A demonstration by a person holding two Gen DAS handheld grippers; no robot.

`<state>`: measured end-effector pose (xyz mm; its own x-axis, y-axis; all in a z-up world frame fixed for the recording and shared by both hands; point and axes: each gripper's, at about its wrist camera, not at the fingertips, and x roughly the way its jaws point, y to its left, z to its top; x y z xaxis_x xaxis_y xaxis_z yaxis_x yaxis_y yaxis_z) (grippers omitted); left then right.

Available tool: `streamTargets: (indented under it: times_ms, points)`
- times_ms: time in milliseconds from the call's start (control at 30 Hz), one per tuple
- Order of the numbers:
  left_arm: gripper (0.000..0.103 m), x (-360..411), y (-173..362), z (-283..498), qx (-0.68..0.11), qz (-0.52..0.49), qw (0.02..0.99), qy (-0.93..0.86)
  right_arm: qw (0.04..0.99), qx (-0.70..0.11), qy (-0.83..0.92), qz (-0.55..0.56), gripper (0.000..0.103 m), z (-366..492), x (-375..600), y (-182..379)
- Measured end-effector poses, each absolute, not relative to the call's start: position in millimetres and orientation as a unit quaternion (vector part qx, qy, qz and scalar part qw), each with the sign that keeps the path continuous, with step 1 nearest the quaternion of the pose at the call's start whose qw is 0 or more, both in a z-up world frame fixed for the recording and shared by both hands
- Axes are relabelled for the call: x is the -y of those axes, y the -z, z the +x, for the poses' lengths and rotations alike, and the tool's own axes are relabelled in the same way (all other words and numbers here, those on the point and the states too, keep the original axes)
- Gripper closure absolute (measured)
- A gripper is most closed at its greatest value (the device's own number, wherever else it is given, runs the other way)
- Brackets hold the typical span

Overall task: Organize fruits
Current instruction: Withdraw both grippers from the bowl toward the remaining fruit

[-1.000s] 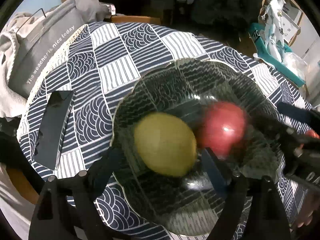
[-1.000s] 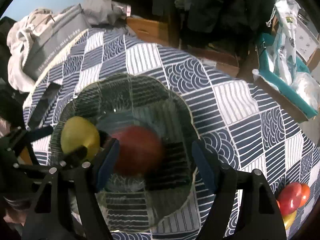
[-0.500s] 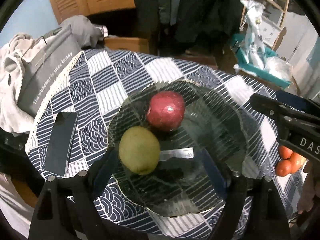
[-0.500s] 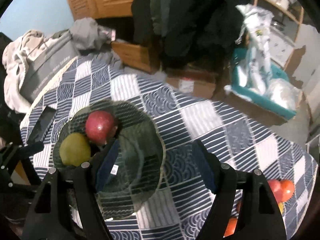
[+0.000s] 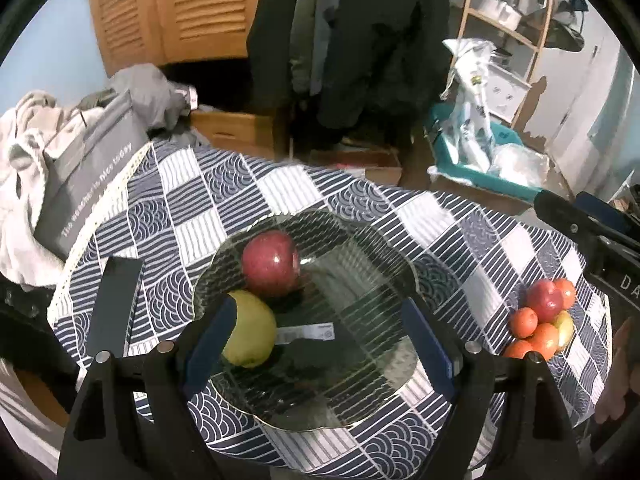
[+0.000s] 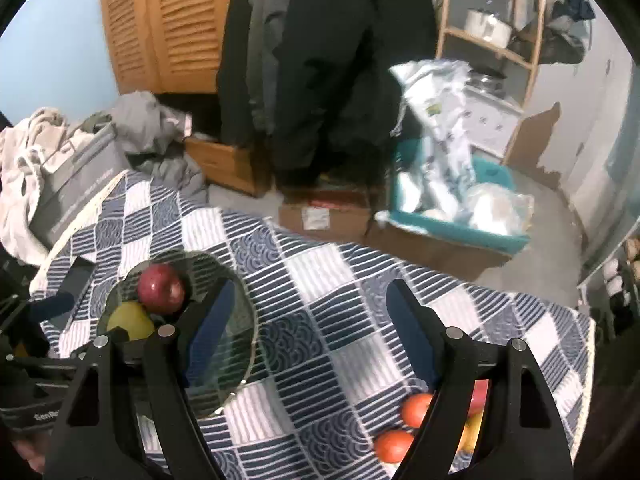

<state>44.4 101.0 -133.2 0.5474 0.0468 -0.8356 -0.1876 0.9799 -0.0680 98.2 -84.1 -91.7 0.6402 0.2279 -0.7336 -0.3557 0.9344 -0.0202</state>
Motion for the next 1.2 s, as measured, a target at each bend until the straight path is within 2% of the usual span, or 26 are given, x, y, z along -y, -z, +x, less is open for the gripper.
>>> streamTargets:
  times_ms: [567,1200]
  points:
    - [0.017,-61.9,96.2,37.5,-0.436,-0.052,0.898,-0.035,0.932,-0.332,-0.113,-0.091,0.021,63.3,138.7,45.6]
    - [0.017,6.0,76.2,36.9,-0.422,-0.025,0.906,0.022,0.945,-0.32,-0.033,-0.065,0.021,38.7,237.8,30.2]
